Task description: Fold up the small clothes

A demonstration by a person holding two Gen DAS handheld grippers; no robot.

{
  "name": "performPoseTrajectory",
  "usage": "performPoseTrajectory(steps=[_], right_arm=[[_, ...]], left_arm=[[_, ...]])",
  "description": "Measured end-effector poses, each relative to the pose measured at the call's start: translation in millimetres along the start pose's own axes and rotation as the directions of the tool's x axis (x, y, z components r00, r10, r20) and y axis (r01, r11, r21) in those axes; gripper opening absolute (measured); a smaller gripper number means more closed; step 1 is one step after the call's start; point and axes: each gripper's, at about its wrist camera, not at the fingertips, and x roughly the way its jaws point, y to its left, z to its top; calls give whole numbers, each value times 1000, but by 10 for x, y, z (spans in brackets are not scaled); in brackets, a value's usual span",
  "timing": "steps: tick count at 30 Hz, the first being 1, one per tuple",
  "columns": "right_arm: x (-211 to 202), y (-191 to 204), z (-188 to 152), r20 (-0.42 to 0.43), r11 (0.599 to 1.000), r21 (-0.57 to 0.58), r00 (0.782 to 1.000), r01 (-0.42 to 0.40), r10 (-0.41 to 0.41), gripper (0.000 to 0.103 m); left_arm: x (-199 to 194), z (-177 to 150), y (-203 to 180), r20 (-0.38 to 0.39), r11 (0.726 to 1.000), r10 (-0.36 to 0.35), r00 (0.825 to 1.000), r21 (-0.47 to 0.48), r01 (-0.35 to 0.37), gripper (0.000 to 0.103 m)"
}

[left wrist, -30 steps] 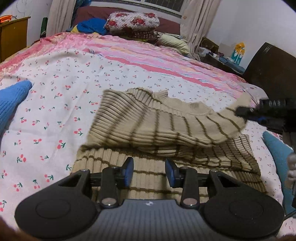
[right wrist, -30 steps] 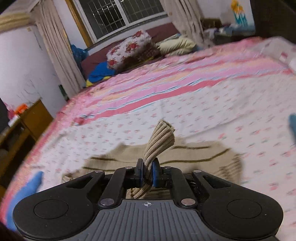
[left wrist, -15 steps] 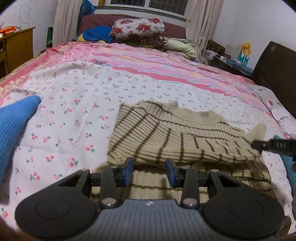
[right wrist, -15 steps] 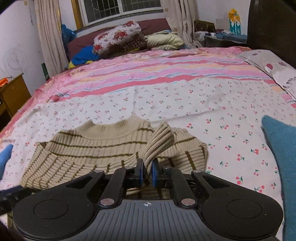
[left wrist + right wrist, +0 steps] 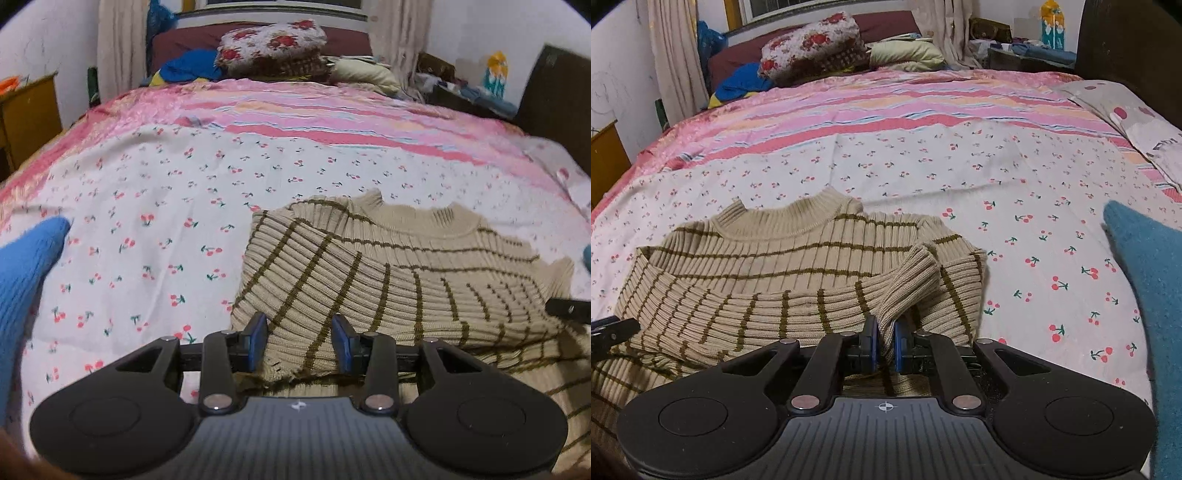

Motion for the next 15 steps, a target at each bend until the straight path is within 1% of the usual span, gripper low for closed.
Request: performPoseTrajectory(steps=[3,6,9,11,13,15], right_arm=[[8,5,5,-5,1000,-2,1000,2,-2,9],[7,5,11,-7,1000,-3,1000,3,-3,9],[13,-2,14,-8,1000,2,1000,-1,1,9],[26,-5,24,-11,1000,1,1000,-3,3,10],[61,3,40,-15,1000,-2,1000,-3,3,10],[81,16,55,-18,1000,-1,1000,-1,1,10]], left_arm=[[-33,16,-19,0,1000,6,1000,2,-6,45],[-109,36,27,22,1000,-9,1000,-25,9,45],[-102,72,92,26,999,39,999,-36,-38,45],[-14,94,162,-7,996,72,997,-51,-73,45],[83,96,245,-42,995,60,997,-77,-63,49],[108,104,272,-46,995,52,998,-84,-55,52]])
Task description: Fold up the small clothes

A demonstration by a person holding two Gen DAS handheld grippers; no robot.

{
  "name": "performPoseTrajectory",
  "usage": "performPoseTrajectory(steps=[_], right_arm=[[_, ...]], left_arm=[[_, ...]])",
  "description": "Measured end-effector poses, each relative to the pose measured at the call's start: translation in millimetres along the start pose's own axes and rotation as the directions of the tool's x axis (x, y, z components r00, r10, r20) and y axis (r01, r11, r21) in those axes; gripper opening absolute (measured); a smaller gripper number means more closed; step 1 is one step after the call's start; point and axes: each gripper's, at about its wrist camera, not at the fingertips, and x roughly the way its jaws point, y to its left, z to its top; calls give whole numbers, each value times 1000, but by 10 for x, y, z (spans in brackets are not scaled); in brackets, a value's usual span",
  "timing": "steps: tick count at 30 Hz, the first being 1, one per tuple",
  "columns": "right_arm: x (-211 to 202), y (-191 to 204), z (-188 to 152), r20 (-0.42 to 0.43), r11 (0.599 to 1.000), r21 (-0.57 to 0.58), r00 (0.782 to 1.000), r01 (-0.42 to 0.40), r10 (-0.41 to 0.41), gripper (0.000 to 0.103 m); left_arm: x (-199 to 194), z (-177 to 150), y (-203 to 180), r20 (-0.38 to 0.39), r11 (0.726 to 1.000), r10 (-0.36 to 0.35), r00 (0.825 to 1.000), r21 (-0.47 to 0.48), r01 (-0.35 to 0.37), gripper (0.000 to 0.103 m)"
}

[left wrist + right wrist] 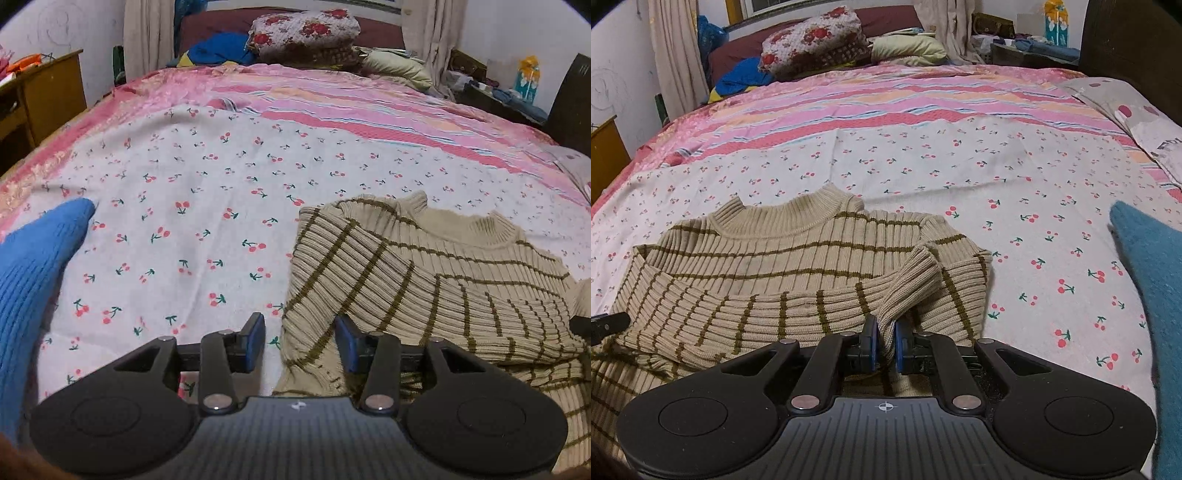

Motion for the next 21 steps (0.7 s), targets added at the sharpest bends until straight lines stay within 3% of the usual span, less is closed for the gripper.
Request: performPoseTrajectory(steps=[4,7,13,21], right_arm=[[-5,-7,0,-2,1000,-6,1000,-4,4,11],[-66,-46,0,1,1000,18,1000,-23,23,14],[-114,-50,-12,-19,999,3,999,-34,34,15],[-463,-51,-112,0,998,-16,998,-68,68,16]], left_arm=[[-15,17,-5,9,1000,9,1000,11,-9,52],[-88,9,35,32,1000,-25,999,-10,26,51],[-88,-57,-6,-9,999,-29,1000,32,30,52],[-506,-225,84,-10,996,-91,996,20,91,52]])
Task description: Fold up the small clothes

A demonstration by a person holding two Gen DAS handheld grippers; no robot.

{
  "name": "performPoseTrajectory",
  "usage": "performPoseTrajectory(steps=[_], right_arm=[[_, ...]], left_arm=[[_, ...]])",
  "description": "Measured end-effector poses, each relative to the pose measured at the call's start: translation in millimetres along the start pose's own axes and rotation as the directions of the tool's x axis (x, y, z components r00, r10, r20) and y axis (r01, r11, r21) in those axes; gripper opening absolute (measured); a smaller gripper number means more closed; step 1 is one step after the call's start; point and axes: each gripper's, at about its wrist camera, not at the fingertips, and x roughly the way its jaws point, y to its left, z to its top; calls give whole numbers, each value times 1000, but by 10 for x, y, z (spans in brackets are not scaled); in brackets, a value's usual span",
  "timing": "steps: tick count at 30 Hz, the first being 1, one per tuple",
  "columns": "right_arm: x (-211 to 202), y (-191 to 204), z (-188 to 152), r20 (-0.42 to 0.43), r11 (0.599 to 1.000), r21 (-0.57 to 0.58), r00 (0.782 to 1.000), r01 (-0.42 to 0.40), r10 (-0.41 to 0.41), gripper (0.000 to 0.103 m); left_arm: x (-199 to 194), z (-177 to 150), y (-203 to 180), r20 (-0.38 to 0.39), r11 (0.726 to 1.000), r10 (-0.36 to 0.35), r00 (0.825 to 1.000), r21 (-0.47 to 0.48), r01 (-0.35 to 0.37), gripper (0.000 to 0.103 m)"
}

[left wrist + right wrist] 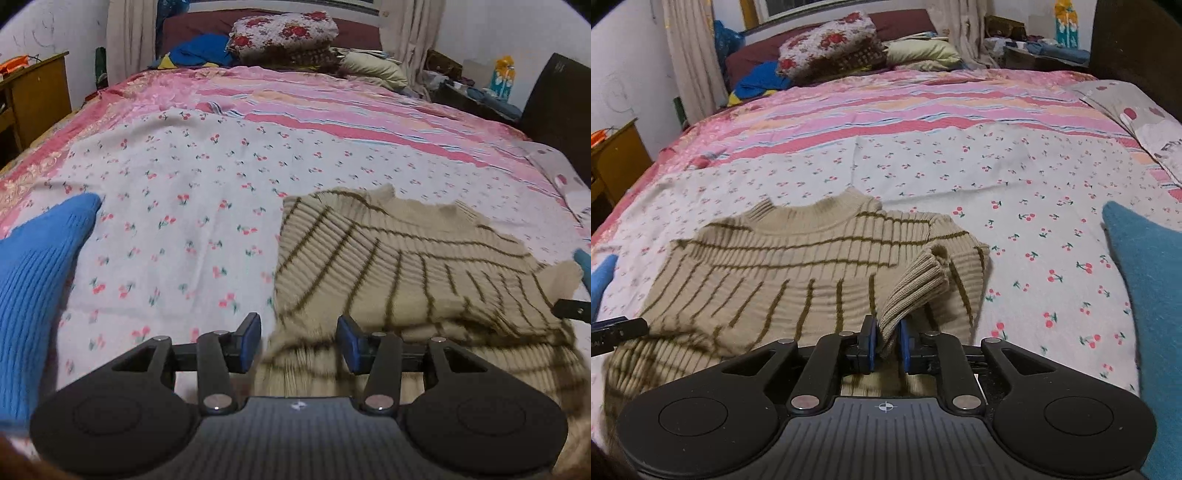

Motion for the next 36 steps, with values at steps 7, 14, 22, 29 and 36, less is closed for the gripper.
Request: performPoseTrajectory(steps=[7,14,22,29,36], right_arm=[[-428,-25,-243,-18,1000,-22,1000,-22,21,16],[-765,-117,-606,-67,1000,3,997,-25,25,16],[-1027,-89,-1033,-103,999,9,994,-34,34,16],[-1119,-138,-1348,-142,996,58,987,-65,73,20],[-1025,-156,-1544,-202,988,99,970,-117,135,24]], left_arm=[[-452,-384,-63,-46,997,-50,998,49,53,52],[-817,-822,-117,-106,994,-67,992,75,75,52],[-1087,-1281,-98,-171,998,-42,984,34,49,52],[-1170,-1577,-12,-224,999,-31,974,-21,27,52],[-1167,-1569,-78,-270,999,-34,962,-9,33,55]])
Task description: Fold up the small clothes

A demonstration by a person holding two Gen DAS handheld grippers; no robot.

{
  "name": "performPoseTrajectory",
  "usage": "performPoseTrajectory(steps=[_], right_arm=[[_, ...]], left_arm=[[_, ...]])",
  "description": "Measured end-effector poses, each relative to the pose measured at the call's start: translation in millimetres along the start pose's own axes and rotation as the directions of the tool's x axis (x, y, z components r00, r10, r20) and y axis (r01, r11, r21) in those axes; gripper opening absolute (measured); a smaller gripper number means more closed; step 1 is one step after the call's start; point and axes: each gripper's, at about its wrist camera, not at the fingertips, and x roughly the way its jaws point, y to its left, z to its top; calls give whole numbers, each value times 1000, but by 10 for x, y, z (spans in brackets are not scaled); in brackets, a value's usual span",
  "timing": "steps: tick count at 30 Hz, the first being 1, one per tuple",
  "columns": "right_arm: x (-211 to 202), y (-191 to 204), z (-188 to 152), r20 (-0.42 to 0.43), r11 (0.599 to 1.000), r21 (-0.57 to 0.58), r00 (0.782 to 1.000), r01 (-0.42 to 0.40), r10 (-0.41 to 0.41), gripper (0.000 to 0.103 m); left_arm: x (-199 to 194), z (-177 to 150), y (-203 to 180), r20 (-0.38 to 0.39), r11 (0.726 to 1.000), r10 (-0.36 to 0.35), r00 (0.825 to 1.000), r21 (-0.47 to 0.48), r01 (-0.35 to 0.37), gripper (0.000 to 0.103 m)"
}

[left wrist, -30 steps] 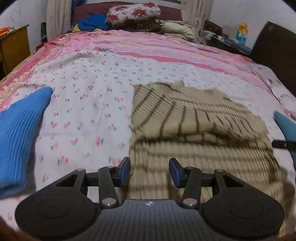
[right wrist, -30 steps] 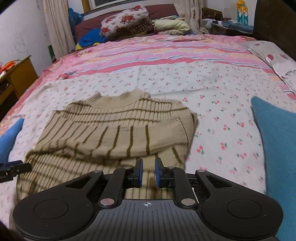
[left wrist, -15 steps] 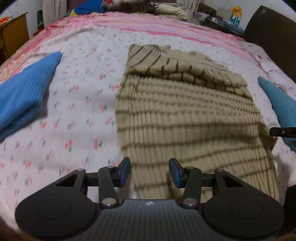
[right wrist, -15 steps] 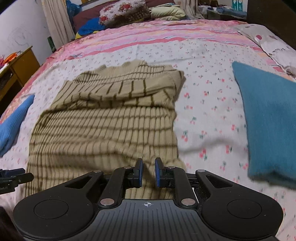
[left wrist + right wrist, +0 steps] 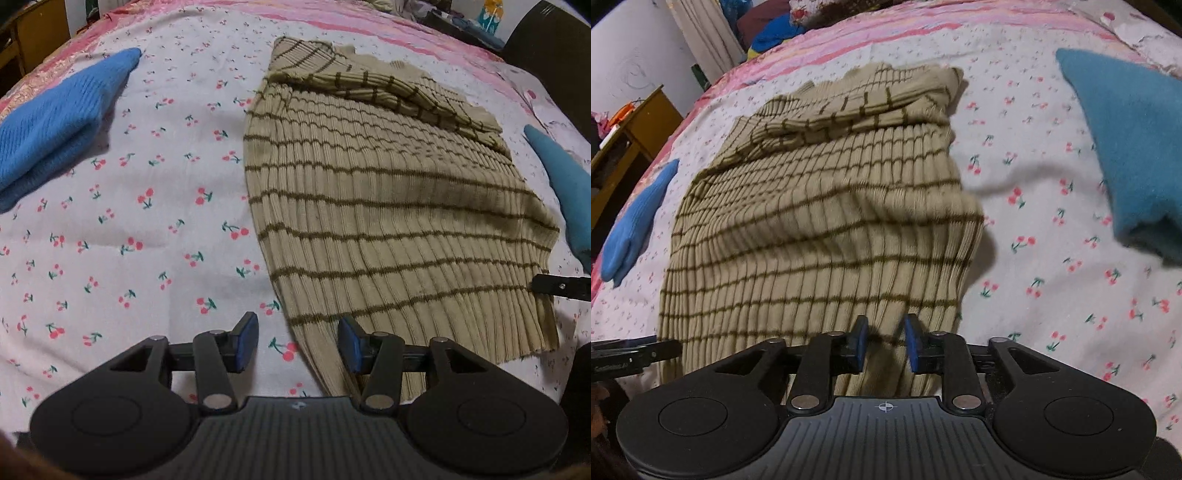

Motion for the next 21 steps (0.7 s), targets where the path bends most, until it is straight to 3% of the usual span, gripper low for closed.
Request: performPoseTrajectory(steps=[5,10,14,21], right_arm=[[47,-1,-18,-13,1000,-11,1000,-11,11,24],[12,-27,-23,-6,1000,-1,1000,-15,15,24],[-18,-36,-65,-7,1000,-1,1000,-9,9,24],[-81,-98,-114,-7,1000,17,1000,11,-11,24]], left_arm=[[2,-7,-57,-6,1000,-9,1000,-4,9,56],[-30,-64,-126,-2,996,-87,996,-18,87,56],[-28,-75,-140,1,995,-101,995,-24,101,44],[-7,-87,-88,0,991,-118,993,-57,118,43]])
